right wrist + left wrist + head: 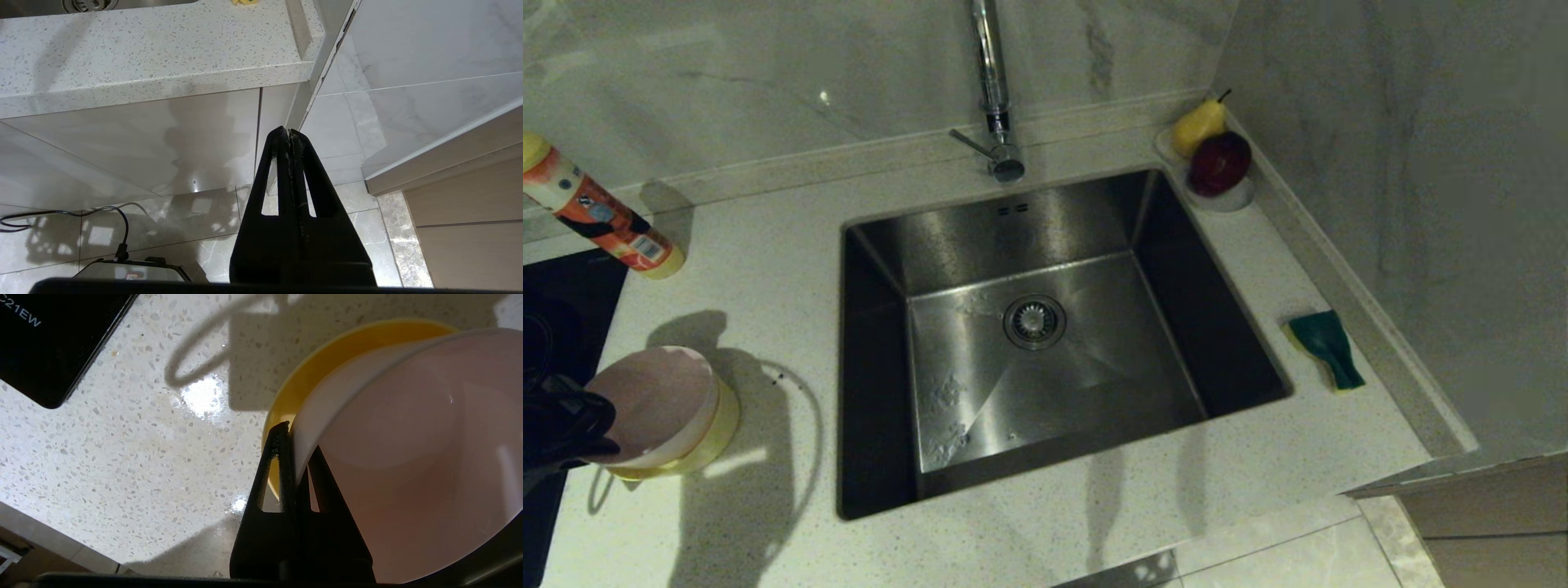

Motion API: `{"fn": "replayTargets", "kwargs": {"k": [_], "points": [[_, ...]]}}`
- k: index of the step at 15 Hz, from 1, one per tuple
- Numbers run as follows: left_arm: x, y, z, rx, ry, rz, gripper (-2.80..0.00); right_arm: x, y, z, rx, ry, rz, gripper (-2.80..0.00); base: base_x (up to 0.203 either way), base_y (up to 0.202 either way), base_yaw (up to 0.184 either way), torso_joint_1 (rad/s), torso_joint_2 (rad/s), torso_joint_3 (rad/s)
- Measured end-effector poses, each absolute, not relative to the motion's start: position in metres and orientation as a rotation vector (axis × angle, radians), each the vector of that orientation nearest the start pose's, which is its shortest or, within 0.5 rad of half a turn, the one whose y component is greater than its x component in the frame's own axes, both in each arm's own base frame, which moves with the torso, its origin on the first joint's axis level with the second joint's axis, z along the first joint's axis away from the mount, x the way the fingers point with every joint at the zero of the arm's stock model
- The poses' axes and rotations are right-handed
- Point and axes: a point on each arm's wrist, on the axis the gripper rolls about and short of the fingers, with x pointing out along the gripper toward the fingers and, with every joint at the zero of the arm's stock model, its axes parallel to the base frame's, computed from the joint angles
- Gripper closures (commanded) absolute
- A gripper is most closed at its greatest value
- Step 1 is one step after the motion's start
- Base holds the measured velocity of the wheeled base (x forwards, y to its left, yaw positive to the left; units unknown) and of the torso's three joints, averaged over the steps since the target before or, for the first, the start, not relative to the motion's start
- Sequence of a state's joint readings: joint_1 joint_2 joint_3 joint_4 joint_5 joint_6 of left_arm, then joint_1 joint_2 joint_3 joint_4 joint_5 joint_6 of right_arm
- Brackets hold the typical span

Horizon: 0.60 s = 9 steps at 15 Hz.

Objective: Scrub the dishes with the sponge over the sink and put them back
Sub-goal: Place the bowl on the bowl

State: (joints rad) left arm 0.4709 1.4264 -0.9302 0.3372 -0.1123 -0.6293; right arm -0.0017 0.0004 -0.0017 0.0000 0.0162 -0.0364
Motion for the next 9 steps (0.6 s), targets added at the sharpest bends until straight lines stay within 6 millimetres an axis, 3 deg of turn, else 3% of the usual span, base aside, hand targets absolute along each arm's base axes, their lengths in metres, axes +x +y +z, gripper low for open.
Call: {"fn": "replayTargets", "kwargs": {"k": [5, 6, 9], "points": [[0.1928, 0.0958, 0.2057, -0.824, 0.671, 0.592, 0.0, -0.0229, 0.0004, 0.076, -0.036, -0.002, 0.015, 0.0, 0.0, 0.0, 0.0, 0.0, 0.0, 0.0], [0.1924, 0.0956, 0.2064, -0.823, 0.669, 0.592, -2.8, -0.0229, 0.0004, 0.076, -0.036, -0.002, 0.015, 0.0, 0.0, 0.0, 0.0, 0.0, 0.0, 0.0], [0.191, 0.0961, 0.2074, -0.824, 0.665, 0.598, -2.8, -0.0229, 0.0004, 0.076, -0.036, -0.002, 0.015, 0.0, 0.0, 0.0, 0.0, 0.0, 0.0, 0.0]]}}
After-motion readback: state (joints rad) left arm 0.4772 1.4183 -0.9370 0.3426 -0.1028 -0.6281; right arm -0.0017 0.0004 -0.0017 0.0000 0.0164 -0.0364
